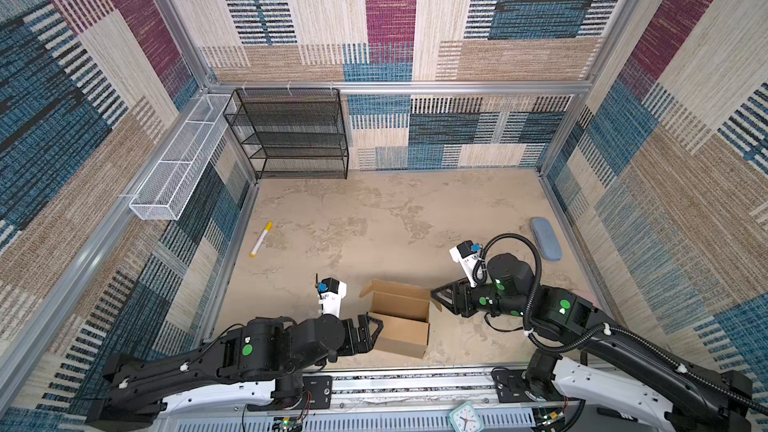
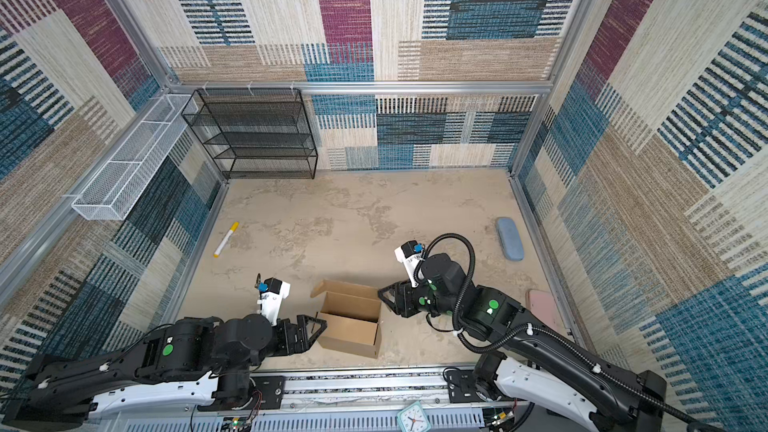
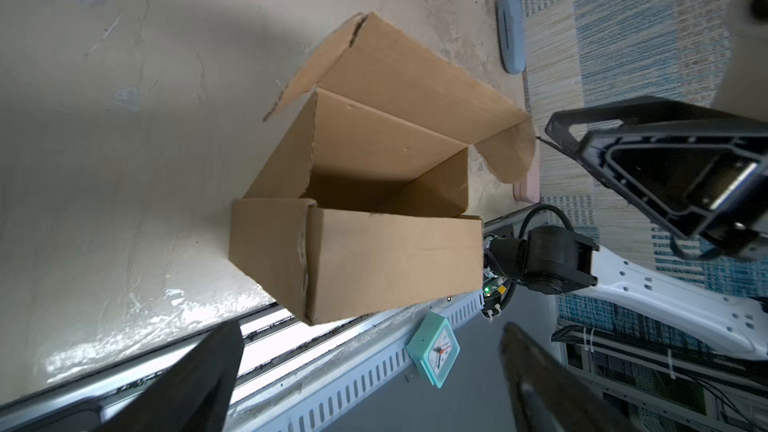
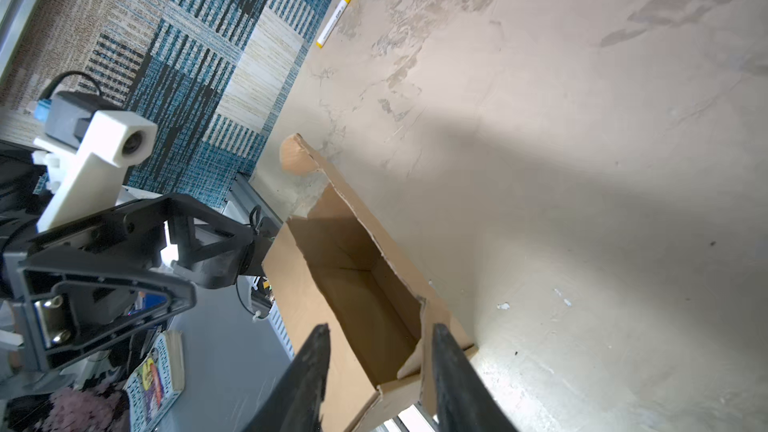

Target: Fold the paper box

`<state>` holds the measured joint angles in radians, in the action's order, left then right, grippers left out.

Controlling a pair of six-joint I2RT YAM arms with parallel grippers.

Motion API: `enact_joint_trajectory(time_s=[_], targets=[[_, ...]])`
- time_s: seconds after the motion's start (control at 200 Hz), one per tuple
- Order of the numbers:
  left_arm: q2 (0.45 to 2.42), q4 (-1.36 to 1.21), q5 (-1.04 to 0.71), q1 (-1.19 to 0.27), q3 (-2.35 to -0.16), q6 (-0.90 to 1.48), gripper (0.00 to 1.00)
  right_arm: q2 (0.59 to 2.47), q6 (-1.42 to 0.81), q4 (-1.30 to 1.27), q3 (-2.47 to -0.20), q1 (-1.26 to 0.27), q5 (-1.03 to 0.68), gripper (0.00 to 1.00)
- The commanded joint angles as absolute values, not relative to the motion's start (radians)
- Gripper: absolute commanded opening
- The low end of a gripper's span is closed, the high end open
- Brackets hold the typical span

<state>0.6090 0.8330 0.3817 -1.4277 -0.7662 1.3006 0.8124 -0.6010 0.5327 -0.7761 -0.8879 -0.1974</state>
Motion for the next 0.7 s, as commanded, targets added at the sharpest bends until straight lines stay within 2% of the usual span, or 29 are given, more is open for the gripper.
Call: enact_joint_trajectory(time_s=[0.0,0.1,0.295,0.456,0.591,0.696], targets=[[0.629,0.790,0.539,-1.504,-0.742,1.376,0.99,0.798,-0.566,0.558,-0.794,-0.890,-0.138,0.45],[0.678,0.759,0.604,-1.594,-0.738,1.375,0.99,0.793,-0.550,0.555,-0.803,-0.890,-0.121,0.47],[0.717,0.703,0.825,-1.809,-0.781,1.184,0.99,0.853,-0.536,0.522,-0.830,-0.881,-0.069,0.49],[0.715,0.265,0.662,-1.844,-0.607,0.849,0.99,0.919,-0.509,0.476,-0.866,-0.811,-0.103,0.50],[0.772,0.193,0.578,-1.896,-0.555,0.777,0.99,0.952,-0.498,0.409,-0.867,-0.683,-0.274,0.50],[0.808,0.195,0.541,-1.918,-0.548,0.730,0.99,1.025,-0.478,0.391,-0.889,-0.651,-0.360,0.50]])
